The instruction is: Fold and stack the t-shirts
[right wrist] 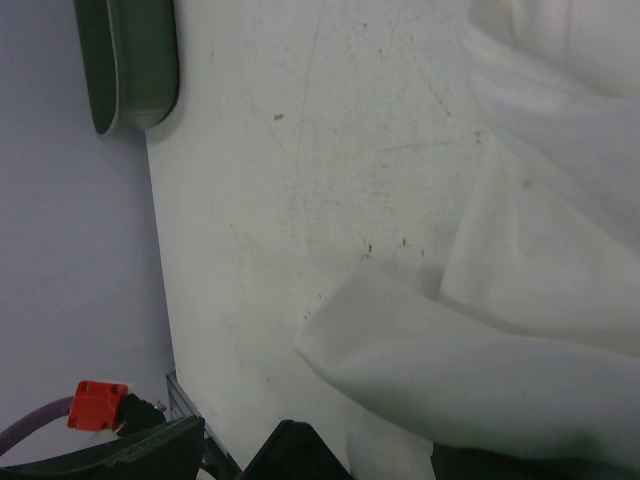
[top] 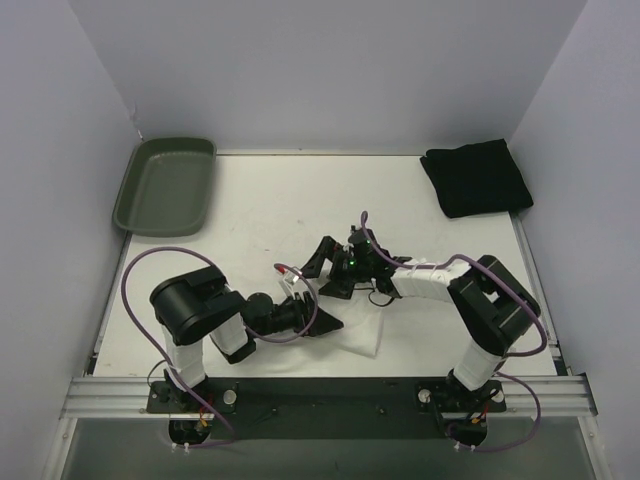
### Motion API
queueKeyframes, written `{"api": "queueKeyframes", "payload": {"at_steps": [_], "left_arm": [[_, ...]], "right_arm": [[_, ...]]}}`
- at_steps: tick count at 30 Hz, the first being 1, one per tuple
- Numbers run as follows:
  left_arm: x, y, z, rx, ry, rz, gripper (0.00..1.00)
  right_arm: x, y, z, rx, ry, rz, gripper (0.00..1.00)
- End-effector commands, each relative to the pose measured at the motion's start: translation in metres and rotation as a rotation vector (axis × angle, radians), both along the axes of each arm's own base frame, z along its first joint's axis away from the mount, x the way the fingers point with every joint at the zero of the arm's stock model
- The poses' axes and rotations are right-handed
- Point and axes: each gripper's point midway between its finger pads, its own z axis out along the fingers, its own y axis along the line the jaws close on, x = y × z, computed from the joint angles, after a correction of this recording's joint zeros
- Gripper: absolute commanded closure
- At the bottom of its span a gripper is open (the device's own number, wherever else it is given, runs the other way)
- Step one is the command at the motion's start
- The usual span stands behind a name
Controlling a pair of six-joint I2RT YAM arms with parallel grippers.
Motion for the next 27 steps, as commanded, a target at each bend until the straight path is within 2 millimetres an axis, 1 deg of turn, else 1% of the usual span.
{"api": "queueKeyframes", "payload": {"at_steps": [1,2,3,5,7,9,10,12,13,15,17,18,19,20,23,25,26,27], "left_arm": [[-0.022,0.006,0.001,-0.048,0.011,-0.061,0.17],[-0.023,0.007,0.001,-0.048,0.015,-0.063,0.17],[-0.023,0.007,-0.001,-0.045,0.018,-0.063,0.17],[-0.024,0.009,-0.001,-0.042,0.019,-0.063,0.18],[-0.025,0.009,0.000,-0.045,0.017,-0.065,0.18],[-0.026,0.009,0.002,-0.048,0.017,-0.068,0.18],[-0.026,0.009,0.002,-0.047,0.018,-0.069,0.18],[-0.026,0.008,0.004,-0.050,0.018,-0.072,0.18],[-0.026,0.008,0.005,-0.051,0.017,-0.075,0.18],[-0.025,0.007,0.006,-0.050,0.018,-0.077,0.18],[-0.026,0.007,0.005,-0.043,0.023,-0.080,0.18],[-0.026,0.006,0.009,-0.050,0.018,-0.083,0.18],[-0.026,0.006,0.008,-0.041,0.022,-0.085,0.18],[-0.026,0.005,0.014,-0.051,0.012,-0.087,0.18],[-0.024,0.003,0.022,-0.049,-0.002,-0.092,0.18],[-0.024,0.003,0.020,-0.022,-0.002,-0.095,0.18],[-0.022,0.000,0.030,-0.036,-0.024,-0.097,0.18],[-0.021,-0.001,0.033,-0.033,-0.031,-0.097,0.18]], "right_arm": [[0.026,0.004,0.006,0.079,-0.047,-0.008,0.03],[0.031,0.003,0.000,0.071,-0.046,-0.008,0.04],[0.036,-0.001,-0.003,0.071,-0.044,-0.018,0.04],[0.045,-0.002,-0.006,0.082,-0.054,-0.026,0.04],[0.057,-0.008,-0.007,0.081,-0.064,-0.040,0.04],[0.063,-0.012,-0.012,0.074,-0.070,-0.043,0.04],[0.071,-0.019,-0.014,0.070,-0.078,-0.060,0.04],[0.079,-0.025,-0.018,0.053,-0.090,-0.064,0.04],[0.086,-0.031,-0.020,0.047,-0.096,-0.078,0.04],[0.094,-0.037,-0.024,0.032,-0.104,-0.086,0.04],[0.106,-0.043,-0.024,0.035,-0.115,-0.103,0.04],[0.109,-0.045,-0.024,0.031,-0.124,-0.104,0.04],[0.113,-0.048,-0.025,0.023,-0.123,-0.110,0.04],[0.119,-0.048,-0.021,0.025,-0.133,-0.112,0.04],[0.126,-0.051,-0.014,0.029,-0.154,-0.115,0.04],[0.131,-0.051,-0.003,0.031,-0.173,-0.113,0.04],[0.133,-0.052,0.001,0.027,-0.182,-0.113,0.03],[0.138,-0.051,0.009,0.026,-0.203,-0.115,0.03]]}}
